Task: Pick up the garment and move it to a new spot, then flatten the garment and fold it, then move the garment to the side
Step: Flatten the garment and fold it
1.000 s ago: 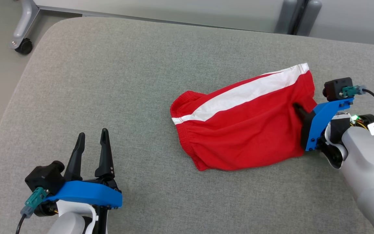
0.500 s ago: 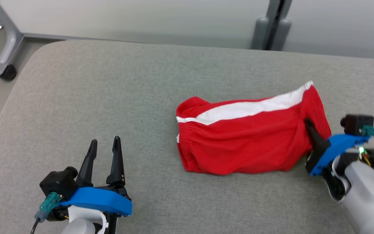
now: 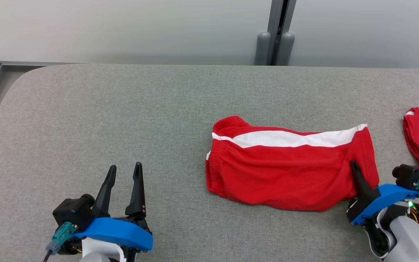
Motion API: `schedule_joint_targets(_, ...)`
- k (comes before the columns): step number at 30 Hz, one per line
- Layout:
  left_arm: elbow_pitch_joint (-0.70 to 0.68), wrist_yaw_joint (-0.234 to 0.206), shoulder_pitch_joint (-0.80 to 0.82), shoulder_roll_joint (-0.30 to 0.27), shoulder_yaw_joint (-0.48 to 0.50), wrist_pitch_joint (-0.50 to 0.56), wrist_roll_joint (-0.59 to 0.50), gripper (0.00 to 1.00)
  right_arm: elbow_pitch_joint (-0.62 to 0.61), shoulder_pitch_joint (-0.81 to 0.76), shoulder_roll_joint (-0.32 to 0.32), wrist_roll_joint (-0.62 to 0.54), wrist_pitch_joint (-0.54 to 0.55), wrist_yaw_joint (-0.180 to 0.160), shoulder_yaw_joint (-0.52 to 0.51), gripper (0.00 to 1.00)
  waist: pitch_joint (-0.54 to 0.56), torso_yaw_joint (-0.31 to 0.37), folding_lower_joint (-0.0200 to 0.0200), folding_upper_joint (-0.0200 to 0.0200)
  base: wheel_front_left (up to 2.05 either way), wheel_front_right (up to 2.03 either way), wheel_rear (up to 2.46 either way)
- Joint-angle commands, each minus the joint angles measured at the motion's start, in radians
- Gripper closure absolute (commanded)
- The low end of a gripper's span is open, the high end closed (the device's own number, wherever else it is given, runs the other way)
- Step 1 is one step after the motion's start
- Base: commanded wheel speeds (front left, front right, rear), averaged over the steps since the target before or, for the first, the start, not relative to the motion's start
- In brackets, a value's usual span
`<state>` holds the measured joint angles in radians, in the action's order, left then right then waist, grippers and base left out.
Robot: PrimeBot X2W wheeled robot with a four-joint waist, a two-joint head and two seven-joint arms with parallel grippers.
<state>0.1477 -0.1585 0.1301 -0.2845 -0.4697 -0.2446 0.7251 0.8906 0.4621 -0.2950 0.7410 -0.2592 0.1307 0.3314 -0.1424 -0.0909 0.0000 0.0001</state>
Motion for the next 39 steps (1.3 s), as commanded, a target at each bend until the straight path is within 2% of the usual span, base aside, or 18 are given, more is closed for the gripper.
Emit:
schedule_joint_targets(1,-0.005,-0.004,0.003,-0.004,-0.003,0.001,-0.004,0.0,-0.008,-0.012,0.004,-0.009,-0.007,0.0,-0.009,1.0,0.0,-0.002,0.0,-0.0001,0.0,0.0,0.0)
schedule_joint_targets(7,-0.002,-0.009,-0.001,0.0,-0.003,0.0,0.0,0.0,-0.085,0.034,0.043,-0.099,-0.007,0.0,-0.023,1.0,0.01,-0.023,0.0,-0.0001,0.0,0.0,0.0)
schedule_joint_targets(15,0.0,-0.007,-0.006,0.005,0.003,-0.005,0.007,0.0,-0.195,0.129,0.159,-0.217,0.095,0.0,0.093,1.0,0.028,-0.06,0.0,-0.0001,0.0,0.0,0.0)
schedule_joint_targets(21,0.007,-0.004,-0.008,0.012,-0.002,-0.006,0.009,0.0,-0.169,0.128,0.205,-0.254,0.189,0.0,0.229,1.0,0.039,-0.102,0.0,-0.0001,0.0,0.0,0.0)
schedule_joint_targets(28,0.01,-0.007,-0.025,0.009,0.004,-0.01,0.012,0.0,-0.093,0.131,0.211,-0.286,0.176,0.0,0.241,1.0,0.047,-0.124,0.0,-0.0001,0.0,0.0,0.0)
schedule_joint_targets(29,0.01,-0.007,-0.027,0.009,0.005,-0.011,0.012,0.0,-0.085,0.132,0.213,-0.292,0.169,0.0,0.239,0.93,0.048,-0.124,0.0,-0.0001,0.0,0.0,0.0)
schedule_joint_targets(30,0.01,-0.008,-0.031,0.007,0.007,-0.011,0.012,0.0,-0.079,0.134,0.215,-0.295,0.161,0.0,0.236,0.64,0.049,-0.122,0.0,-0.0001,0.0,0.0,0.0)
schedule_joint_targets(31,0.01,-0.009,-0.035,0.007,0.007,-0.012,0.013,0.0,-0.077,0.135,0.217,-0.298,0.152,0.0,0.235,0.09,0.049,-0.12,0.0,-0.0001,0.0,0.0,0.0)
schedule_joint_targets(32,0.011,-0.01,-0.037,0.007,0.007,-0.012,0.012,0.0,-0.076,0.134,0.22,-0.301,0.145,0.0,0.238,0.0,0.05,-0.118,0.0,-0.0001,0.0,0.0,0.0)
schedule_joint_targets(39,0.012,-0.01,-0.035,0.012,-0.008,-0.011,0.006,0.0,-0.143,0.105,0.22,-0.27,0.079,0.0,0.294,0.0,0.058,-0.094,0.0,-0.0001,0.0,0.0,0.0)
